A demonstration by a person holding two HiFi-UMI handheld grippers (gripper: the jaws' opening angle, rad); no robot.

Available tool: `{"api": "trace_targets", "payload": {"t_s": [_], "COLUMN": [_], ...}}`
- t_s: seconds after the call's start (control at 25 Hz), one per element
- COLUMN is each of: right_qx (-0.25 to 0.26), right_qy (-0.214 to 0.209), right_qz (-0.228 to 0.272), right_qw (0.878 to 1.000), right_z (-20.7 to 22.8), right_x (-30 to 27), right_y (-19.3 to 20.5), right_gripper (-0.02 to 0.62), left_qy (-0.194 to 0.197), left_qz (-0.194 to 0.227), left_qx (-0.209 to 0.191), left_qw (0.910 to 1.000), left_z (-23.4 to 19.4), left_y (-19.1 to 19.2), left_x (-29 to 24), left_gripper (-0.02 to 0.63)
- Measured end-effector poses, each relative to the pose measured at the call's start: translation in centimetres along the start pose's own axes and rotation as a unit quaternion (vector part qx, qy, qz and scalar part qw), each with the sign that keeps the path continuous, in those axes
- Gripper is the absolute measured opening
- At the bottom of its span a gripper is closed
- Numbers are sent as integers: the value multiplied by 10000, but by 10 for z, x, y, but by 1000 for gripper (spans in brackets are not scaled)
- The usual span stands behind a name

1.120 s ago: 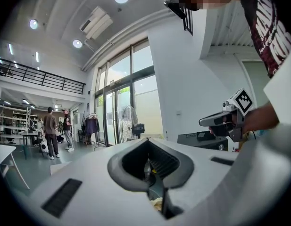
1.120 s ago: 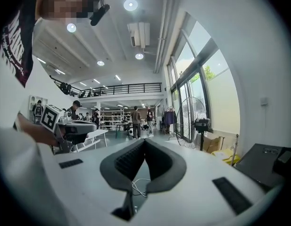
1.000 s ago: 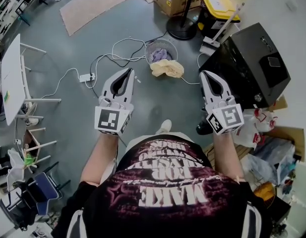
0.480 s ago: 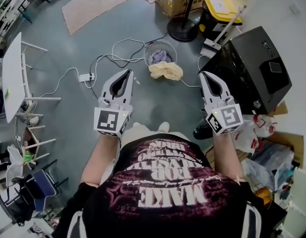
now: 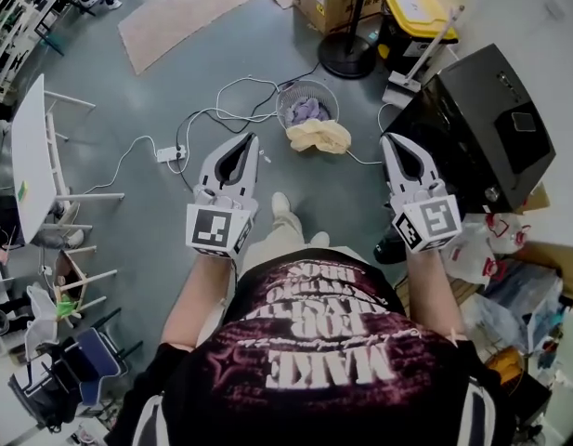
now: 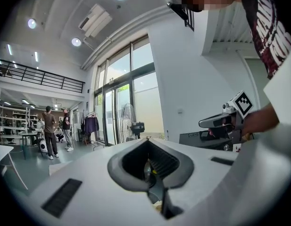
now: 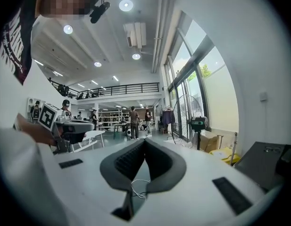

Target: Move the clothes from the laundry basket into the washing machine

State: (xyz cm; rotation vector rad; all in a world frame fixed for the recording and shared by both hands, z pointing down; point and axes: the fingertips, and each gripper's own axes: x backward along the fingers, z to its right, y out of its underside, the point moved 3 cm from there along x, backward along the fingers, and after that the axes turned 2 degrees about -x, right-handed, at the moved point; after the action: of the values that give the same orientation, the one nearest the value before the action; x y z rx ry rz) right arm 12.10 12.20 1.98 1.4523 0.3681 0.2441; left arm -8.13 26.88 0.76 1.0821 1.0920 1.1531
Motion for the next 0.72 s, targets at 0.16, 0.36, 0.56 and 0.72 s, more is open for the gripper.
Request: {"api": "trace_targets", "payload": {"t_s": [0.16, 0.36, 0.56, 0.72], "right_qx": [-25, 7, 0, -24], "right_qy": [91, 216, 290, 368], "right_qz": [-32, -58, -92, -157], "right_qw": [10000, 9997, 9995, 9992], "right_z": [6, 11, 13, 17], "right_x": [-11, -33, -61, -83], "right_y": [1, -4, -3, -2], "right_gripper": [3, 3, 3, 3], "left_qy": [126, 239, 334, 422], "left_qz": [43, 45, 18, 12], "left_qx": [-28, 12, 51, 95], "left_qw": [9999, 9997, 9994, 9991], "left_z": [-8, -28, -53, -70], "left_y": [0, 4, 11, 17], "left_x": [-17, -35, -54, -73], "left_gripper": [5, 5, 5, 5]}}
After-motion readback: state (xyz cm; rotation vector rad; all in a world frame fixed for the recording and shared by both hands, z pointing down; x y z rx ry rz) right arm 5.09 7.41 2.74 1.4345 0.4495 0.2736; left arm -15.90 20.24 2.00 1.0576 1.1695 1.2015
